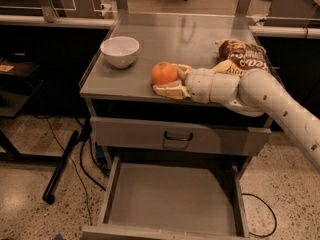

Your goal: Pick orange from middle drawer and place on counter

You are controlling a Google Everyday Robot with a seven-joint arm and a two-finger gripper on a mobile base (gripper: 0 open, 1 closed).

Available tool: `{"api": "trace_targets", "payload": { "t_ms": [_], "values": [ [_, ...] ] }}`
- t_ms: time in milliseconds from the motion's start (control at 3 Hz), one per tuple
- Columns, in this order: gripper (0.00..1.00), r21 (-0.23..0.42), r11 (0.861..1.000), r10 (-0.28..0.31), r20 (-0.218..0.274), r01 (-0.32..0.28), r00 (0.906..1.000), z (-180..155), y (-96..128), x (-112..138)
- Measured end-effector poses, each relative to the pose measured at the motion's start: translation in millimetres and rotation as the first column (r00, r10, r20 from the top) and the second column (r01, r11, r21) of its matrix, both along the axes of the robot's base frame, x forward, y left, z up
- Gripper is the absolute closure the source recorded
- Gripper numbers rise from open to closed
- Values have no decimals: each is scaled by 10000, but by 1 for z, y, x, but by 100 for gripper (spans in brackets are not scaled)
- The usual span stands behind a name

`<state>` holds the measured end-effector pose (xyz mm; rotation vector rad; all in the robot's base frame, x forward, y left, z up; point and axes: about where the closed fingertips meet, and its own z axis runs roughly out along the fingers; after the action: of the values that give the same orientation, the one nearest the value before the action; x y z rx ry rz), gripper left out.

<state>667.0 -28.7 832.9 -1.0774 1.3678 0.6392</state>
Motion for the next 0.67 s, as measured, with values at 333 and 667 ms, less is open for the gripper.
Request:
{"api": "trace_targets", "payload": {
  "t_ms": [333, 667],
  "values": [
    [12, 0, 10000, 0, 0, 0, 10000, 0, 0, 0],
    [0, 0, 10000, 1, 0, -1, 10000, 0, 0, 0]
  ]
}}
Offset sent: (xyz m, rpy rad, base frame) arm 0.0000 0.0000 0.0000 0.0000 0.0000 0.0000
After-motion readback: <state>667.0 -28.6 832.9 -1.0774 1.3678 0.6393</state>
